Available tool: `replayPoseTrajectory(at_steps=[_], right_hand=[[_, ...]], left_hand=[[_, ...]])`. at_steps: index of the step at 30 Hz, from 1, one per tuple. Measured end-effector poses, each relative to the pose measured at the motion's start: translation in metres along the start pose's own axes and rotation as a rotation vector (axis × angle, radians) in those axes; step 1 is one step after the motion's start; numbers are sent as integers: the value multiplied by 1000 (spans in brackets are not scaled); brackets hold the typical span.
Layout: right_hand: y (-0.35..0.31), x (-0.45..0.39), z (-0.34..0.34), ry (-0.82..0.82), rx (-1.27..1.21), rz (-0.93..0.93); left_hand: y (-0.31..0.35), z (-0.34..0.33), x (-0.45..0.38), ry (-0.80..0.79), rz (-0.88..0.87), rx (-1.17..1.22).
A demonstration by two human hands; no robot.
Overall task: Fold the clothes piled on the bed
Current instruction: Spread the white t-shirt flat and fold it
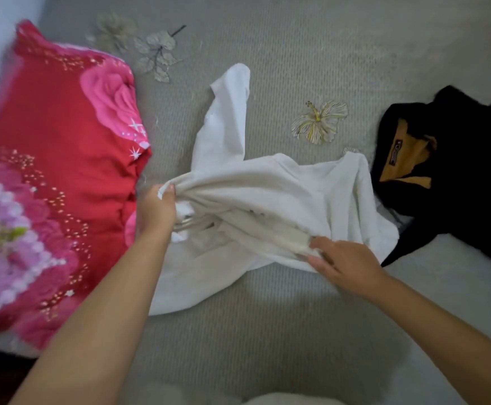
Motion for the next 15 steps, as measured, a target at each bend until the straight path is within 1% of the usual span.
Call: replayPoseTrajectory(at_steps=[1, 2, 3, 4, 5, 6, 7, 8, 9, 10, 11, 12, 13, 15], right_hand=[[-1, 7, -13, -110, 9, -17], [-2, 16, -27, -237, 7, -29], [-3, 26, -38, -367, -37, -46], [-2, 34, -45, -451, -99, -56], [-1, 39, -41, -450, -178, -63], [4, 35, -26, -326, -245, -48], [13, 29, -1, -98, -275, -26], [26, 25, 28, 172, -247, -4], [39, 20, 54, 394, -192, -28], [48, 10, 72, 508, -147, -90], [57, -3, 82, 531, -134, -170], [64, -20, 87, 486, -159, -258], [71, -35, 87, 424, -192, -332], [82, -59, 83, 317, -229, -412]], left_hand=[[-8, -4, 12, -44, -21, -68], [-19, -12, 25, -124, -53, -166], [-29, -23, 36, -237, -88, -283], [-40, -32, 48, -356, -112, -423], [-49, -36, 58, -441, -130, -572], [-50, -35, 64, -458, -164, -690], [-40, -30, 69, -412, -237, -724], [-24, -26, 75, -330, -350, -673], [-1, -22, 85, -243, -484, -553], [22, -20, 96, -204, -594, -436], [44, -21, 107, -224, -660, -371], [60, -28, 115, -283, -684, -359], [72, -37, 122, -338, -685, -400], [82, -52, 127, -321, -678, -497]])
Point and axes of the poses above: each hand's wrist, its own x-axis away from the middle knuckle, its own z-axis out of the back of the hand, y = z × x, the point moved 7 cm from there along -x, towards the middle knuckle, and after that the axes turned 15 degrees about -x, right-handed, at the moved point
